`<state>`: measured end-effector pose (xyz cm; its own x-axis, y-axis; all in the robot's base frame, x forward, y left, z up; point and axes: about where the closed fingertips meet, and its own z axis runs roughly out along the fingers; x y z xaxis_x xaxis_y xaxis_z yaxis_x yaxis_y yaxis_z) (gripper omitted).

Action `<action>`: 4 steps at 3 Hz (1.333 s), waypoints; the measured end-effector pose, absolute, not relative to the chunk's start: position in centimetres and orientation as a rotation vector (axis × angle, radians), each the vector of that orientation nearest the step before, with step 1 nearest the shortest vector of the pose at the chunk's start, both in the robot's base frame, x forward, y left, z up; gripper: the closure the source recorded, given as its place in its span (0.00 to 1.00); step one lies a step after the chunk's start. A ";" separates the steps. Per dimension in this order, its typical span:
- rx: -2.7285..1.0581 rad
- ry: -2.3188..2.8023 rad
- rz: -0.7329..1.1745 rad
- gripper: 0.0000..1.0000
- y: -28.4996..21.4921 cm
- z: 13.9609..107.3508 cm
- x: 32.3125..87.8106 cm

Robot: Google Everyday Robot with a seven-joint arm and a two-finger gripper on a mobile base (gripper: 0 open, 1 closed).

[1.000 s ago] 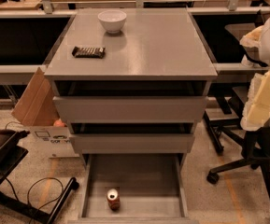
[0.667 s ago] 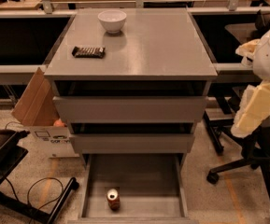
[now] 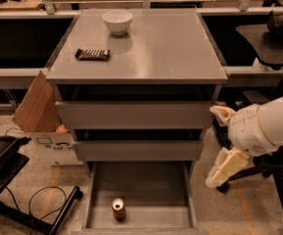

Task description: Pick coke can from bottom drawer and place on counter

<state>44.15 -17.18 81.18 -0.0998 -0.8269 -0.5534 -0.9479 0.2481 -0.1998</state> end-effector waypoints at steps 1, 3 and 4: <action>-1.521 1.820 0.351 0.00 -15.0 76.4 47.0; -1.387 1.792 0.404 0.00 -14.5 71.4 49.9; -1.374 1.785 0.422 0.00 -14.2 70.4 49.8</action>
Offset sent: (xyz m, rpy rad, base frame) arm 0.0822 0.0266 -0.1365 0.3681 -0.1294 -0.1069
